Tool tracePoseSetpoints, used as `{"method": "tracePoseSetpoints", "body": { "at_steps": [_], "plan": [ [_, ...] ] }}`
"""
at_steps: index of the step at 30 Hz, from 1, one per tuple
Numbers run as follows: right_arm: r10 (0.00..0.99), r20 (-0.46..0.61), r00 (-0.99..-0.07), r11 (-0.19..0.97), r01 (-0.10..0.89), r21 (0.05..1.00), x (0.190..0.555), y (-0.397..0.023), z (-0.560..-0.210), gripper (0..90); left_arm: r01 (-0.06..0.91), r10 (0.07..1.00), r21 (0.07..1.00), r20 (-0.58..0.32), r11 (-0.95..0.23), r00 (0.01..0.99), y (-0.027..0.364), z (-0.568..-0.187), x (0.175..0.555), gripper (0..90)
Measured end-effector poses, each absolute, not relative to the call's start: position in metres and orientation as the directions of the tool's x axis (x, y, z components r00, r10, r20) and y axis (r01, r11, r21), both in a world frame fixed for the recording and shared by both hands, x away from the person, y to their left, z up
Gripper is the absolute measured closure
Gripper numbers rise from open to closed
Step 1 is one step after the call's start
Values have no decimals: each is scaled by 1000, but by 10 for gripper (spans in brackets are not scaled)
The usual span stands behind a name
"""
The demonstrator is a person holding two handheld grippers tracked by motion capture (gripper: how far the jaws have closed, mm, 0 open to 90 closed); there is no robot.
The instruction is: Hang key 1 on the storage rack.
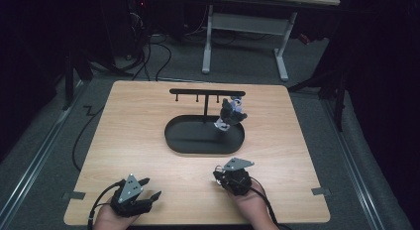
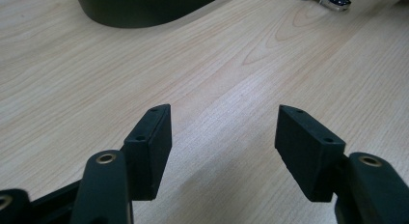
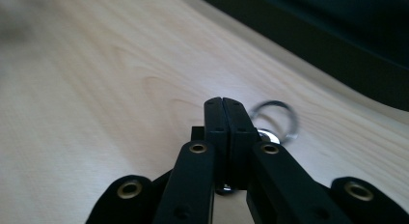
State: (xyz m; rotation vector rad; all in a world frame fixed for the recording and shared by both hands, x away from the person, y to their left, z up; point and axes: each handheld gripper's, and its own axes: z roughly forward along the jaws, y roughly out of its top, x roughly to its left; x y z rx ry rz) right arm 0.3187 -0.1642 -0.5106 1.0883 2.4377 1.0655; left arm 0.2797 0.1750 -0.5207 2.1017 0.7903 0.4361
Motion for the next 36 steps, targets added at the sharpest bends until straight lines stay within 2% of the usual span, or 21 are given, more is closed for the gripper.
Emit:
{"method": "tracePoseSetpoints", "body": {
  "at_steps": [6, 20, 22, 23, 26, 32, 36],
  "plan": [
    [725, 26, -688, 485, 537, 690, 323, -154, -518, 900, 370, 657, 804, 33, -464, 753, 172, -519, 278, 388],
    [821, 51, -569, 394, 629, 670, 316, -202, -522, 899, 327, 596, 811, 34, -485, 802, 151, -515, 286, 387],
    [831, 54, -554, 381, 637, 670, 314, -206, -522, 898, 337, 602, 829, -1, -446, 798, 145, -517, 286, 387],
    [831, 54, -553, 379, 636, 672, 313, -209, -522, 898, 314, 581, 813, 36, -490, 813, 146, -515, 289, 387],
    [837, 59, -544, 367, 639, 676, 307, -214, -522, 892, 306, 566, 813, 35, -495, 824, 140, -514, 292, 387],
    [853, 38, -520, 354, 631, 690, 298, -222, -517, 845, 287, 542, 812, 43, -508, 840, 131, -515, 296, 386],
    [859, -13, -512, 378, 617, 690, 297, -224, -516, 767, 277, 535, 811, 51, -515, 843, 128, -515, 296, 386]
  ]
}}
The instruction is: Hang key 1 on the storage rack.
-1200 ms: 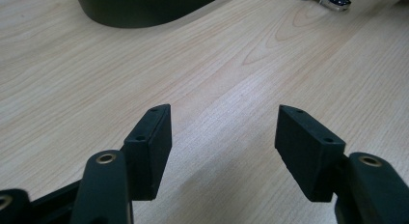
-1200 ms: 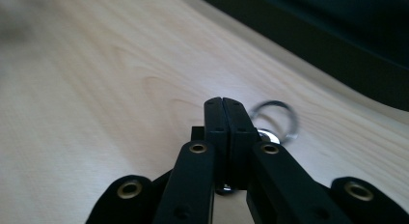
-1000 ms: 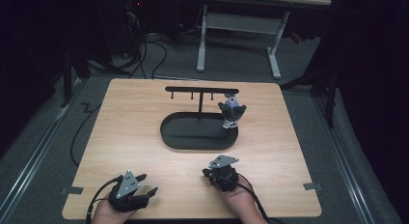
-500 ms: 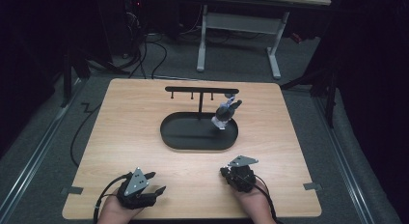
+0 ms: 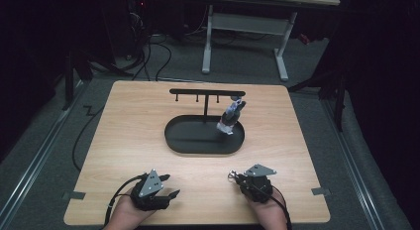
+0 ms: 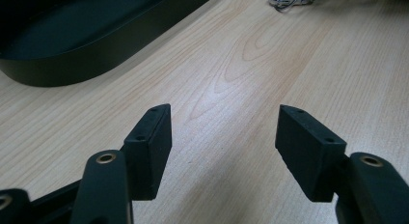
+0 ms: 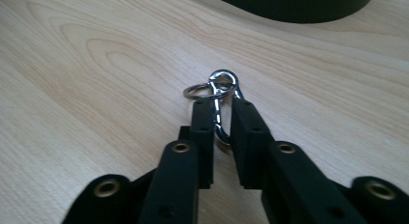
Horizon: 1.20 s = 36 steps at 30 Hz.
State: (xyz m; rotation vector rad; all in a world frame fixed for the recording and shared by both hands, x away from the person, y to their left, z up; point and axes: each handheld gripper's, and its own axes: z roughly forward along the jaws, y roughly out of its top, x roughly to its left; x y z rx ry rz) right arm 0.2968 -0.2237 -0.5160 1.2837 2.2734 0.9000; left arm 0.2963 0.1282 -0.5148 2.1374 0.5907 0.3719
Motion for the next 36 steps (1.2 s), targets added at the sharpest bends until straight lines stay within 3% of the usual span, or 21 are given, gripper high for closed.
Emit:
{"method": "tracePoseSetpoints", "body": {
  "at_steps": [1, 7, 11, 19, 20, 21, 22, 25, 26, 31, 32, 36],
  "plan": [
    [859, -13, -512, 378, 617, 690, 297, -224, -516, 767, 277, 535, 811, 51, -515, 843, 128, -515, 296, 386],
    [854, -35, -518, 402, 617, 677, 294, -224, -515, 538, 281, 543, 817, 47, -504, 839, 134, -513, 296, 386],
    [844, -101, -527, 455, 602, 657, 294, -217, -515, 484, 288, 548, 816, 41, -501, 835, 137, -513, 295, 386],
    [830, -120, -545, 485, 598, 639, 309, -208, -515, 515, 295, 566, 820, 42, -490, 823, 143, -512, 291, 386],
    [824, -122, -553, 492, 592, 638, 314, -206, -513, 550, 298, 570, 821, 40, -487, 821, 145, -511, 291, 386],
    [824, -118, -554, 491, 595, 637, 317, -206, -512, 554, 331, 590, 837, -13, -435, 807, 143, -513, 288, 386],
    [824, -108, -556, 486, 597, 638, 320, -206, -511, 561, 301, 574, 822, 38, -483, 818, 146, -512, 291, 386],
    [824, -80, -561, 473, 603, 642, 329, -207, -506, 597, 329, 590, 833, -4, -446, 808, 144, -513, 289, 386],
    [824, -78, -562, 472, 601, 645, 332, -208, -505, 602, 301, 575, 821, 40, -485, 817, 147, -512, 291, 386],
    [825, -79, -560, 475, 610, 634, 342, -210, -501, 620, 300, 573, 819, 42, -489, 819, 146, -512, 291, 386],
    [826, -77, -558, 473, 612, 634, 346, -213, -499, 623, 333, 591, 834, -10, -441, 807, 142, -514, 288, 386],
    [827, -43, -561, 455, 623, 636, 341, -222, -488, 612, 332, 592, 837, -12, -436, 806, 142, -515, 289, 387]
  ]
}}
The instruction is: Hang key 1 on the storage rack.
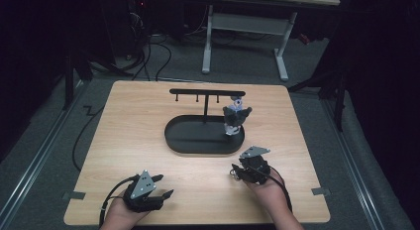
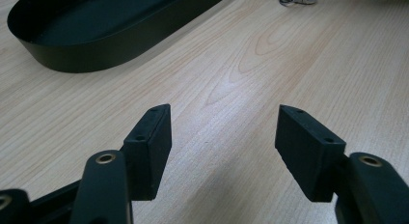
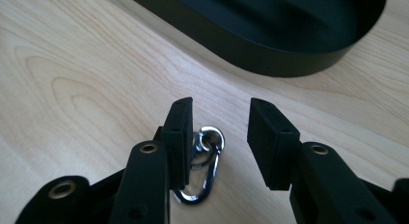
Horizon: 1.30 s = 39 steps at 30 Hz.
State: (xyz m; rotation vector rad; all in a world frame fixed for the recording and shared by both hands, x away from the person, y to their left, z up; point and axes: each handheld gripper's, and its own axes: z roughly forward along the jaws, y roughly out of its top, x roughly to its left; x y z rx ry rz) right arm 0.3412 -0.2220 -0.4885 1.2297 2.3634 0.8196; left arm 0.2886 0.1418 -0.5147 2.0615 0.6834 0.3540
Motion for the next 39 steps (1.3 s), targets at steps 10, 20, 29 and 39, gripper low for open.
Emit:
{"method": "tracePoseSetpoints", "body": {
  "at_steps": [10, 20, 29, 39],
  "plan": [
    [812, -45, -582, 499, 653, 570, 335, -211, -512, 457, 293, 561, 814, 48, -501, 826, 143, -513, 290, 386],
    [832, -64, -550, 470, 640, 607, 353, -218, -499, 589, 302, 565, 814, 40, -497, 824, 145, -514, 292, 386],
    [821, 21, -570, 453, 675, 582, 360, -230, -500, 781, 302, 564, 812, 40, -499, 825, 145, -514, 291, 386],
    [772, 66, -633, 533, 700, 475, 371, -230, -489, 848, 298, 557, 809, 44, -506, 829, 143, -514, 292, 386]
  ]
}}
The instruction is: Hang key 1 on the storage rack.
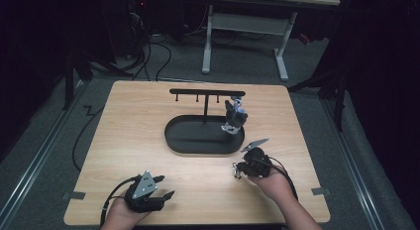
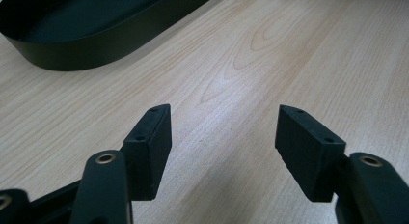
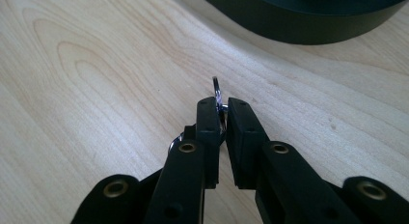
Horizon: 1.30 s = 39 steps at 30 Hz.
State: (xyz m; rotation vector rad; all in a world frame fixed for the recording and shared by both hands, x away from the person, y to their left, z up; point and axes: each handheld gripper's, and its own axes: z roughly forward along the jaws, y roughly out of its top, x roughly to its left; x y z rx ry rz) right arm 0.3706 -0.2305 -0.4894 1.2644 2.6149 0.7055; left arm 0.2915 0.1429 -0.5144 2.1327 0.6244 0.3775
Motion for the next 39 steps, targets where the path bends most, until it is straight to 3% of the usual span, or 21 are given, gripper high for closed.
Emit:
{"method": "tracePoseSetpoints", "body": {
  "at_steps": [11, 17, 18, 19, 34, 35, 37, 38, 39],
  "plan": [
    [775, 98, -625, 571, 758, 314, 388, -224, -480, 855, 301, 559, 811, 38, -501, 828, 145, -514, 293, 386],
    [750, 77, -657, 615, 736, 282, 393, -219, -481, 872, 300, 560, 813, 39, -499, 828, 146, -514, 293, 386],
    [758, 78, -648, 609, 745, 271, 392, -218, -482, 876, 326, 577, 828, -4, -456, 817, 143, -516, 291, 386],
    [754, 78, -652, 614, 742, 267, 392, -218, -483, 876, 302, 560, 812, 37, -500, 828, 146, -514, 293, 386],
    [740, 54, -671, 636, 723, 270, 388, -218, -481, 894, 302, 561, 813, 36, -498, 827, 145, -515, 294, 386],
    [739, 52, -671, 636, 722, 273, 388, -219, -480, 895, 330, 580, 830, -9, -450, 815, 142, -516, 292, 387],
    [741, 56, -669, 629, 722, 289, 386, -221, -476, 895, 302, 561, 814, 36, -497, 827, 145, -515, 294, 387],
    [743, 59, -667, 626, 723, 293, 385, -222, -474, 895, 329, 579, 830, -9, -450, 815, 142, -516, 292, 387],
    [744, 57, -665, 622, 722, 302, 384, -223, -472, 896, 301, 562, 814, 37, -496, 827, 145, -515, 294, 387]
  ]
}}
